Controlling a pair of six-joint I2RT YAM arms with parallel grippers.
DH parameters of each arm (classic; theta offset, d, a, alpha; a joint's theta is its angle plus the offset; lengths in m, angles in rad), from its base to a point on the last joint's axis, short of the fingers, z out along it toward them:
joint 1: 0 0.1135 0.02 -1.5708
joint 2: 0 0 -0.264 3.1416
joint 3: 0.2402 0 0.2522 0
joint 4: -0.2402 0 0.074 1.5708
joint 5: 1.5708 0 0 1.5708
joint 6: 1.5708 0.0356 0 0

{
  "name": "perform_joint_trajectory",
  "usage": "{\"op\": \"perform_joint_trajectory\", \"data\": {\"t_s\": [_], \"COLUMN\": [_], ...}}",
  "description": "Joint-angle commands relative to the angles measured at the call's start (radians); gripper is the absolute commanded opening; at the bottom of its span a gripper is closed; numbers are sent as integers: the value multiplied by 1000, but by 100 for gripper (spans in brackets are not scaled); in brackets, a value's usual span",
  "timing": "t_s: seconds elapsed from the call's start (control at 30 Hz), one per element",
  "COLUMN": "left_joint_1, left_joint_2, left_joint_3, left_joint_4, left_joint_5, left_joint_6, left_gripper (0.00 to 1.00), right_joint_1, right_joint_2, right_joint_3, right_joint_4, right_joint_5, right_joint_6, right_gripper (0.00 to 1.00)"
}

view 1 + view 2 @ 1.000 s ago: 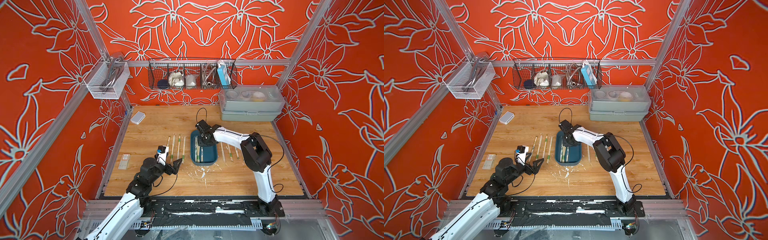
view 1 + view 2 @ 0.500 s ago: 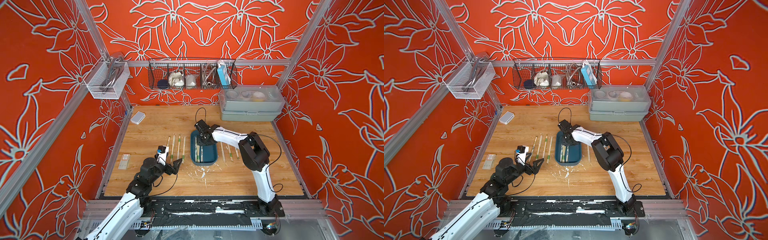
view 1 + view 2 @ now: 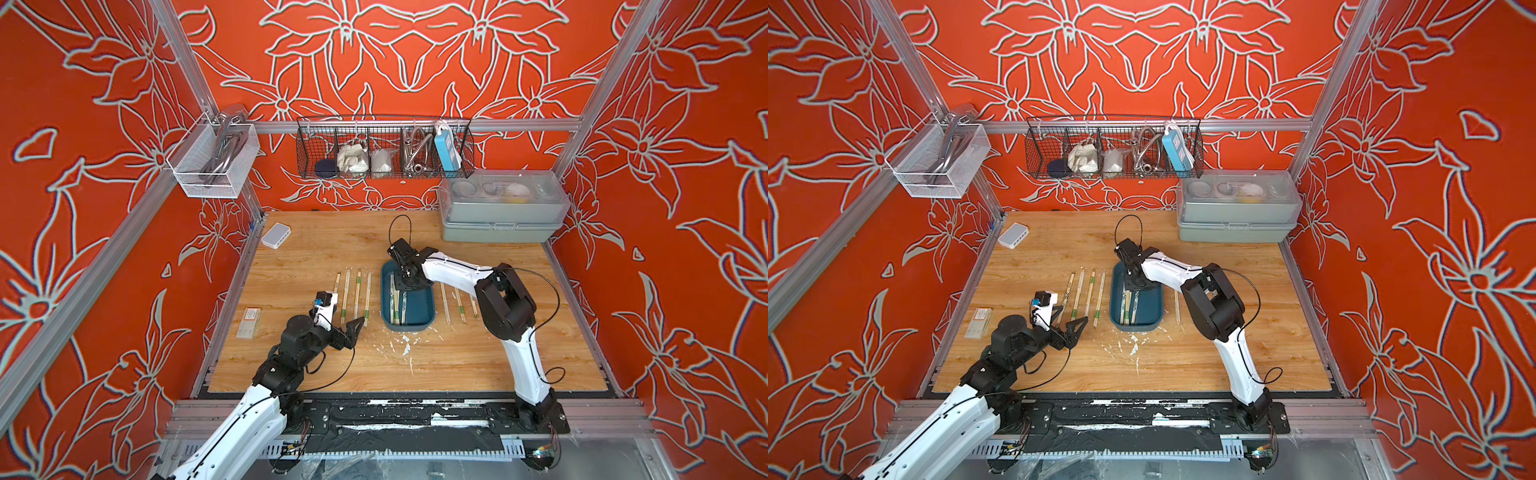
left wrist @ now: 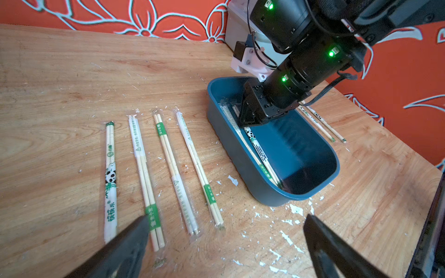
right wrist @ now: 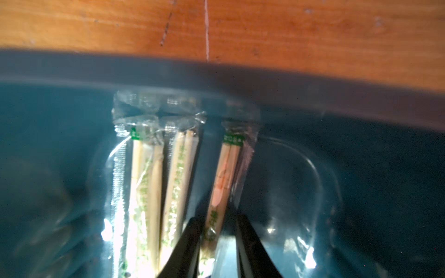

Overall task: Take the paired disposable chopsticks out of the storage box
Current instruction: Pick up the paired disposable chopsticks from the storage box.

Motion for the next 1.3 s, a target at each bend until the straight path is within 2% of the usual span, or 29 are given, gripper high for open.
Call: {"op": "perform_joint_trajectory", "data": {"t_s": [0.0, 0.07, 0.33, 0.4, 0.57, 1.27], "left_joint_1": [-3, -3, -3, -3, -3, -3], "left_joint_2": [-2, -1, -2, -1, -3, -3], "left_joint_3": [10, 11, 11, 10, 10, 10], "left_joint_4": [22, 21, 21, 21, 20, 20], "left_joint_5": [-6, -5, -7, -9, -9, -12], "left_joint_6": [1, 1, 0, 0, -2, -2], "left_gripper": [100, 100, 100, 100, 100, 100], "right_joint_1": [2, 2, 2, 2, 1, -1], "right_joint_2": [45, 55, 75, 72, 57, -93], "right_joint_3": [-4, -4, -13, -15, -25, -36], "right_joint_4": [-91, -84, -54, -41, -20, 5], "right_joint_5": [24, 3, -18, -27, -41, -69], "right_joint_6": [-12, -12, -5, -10, -5, -18], "right_gripper": [35, 33, 16, 8, 0, 0]}}
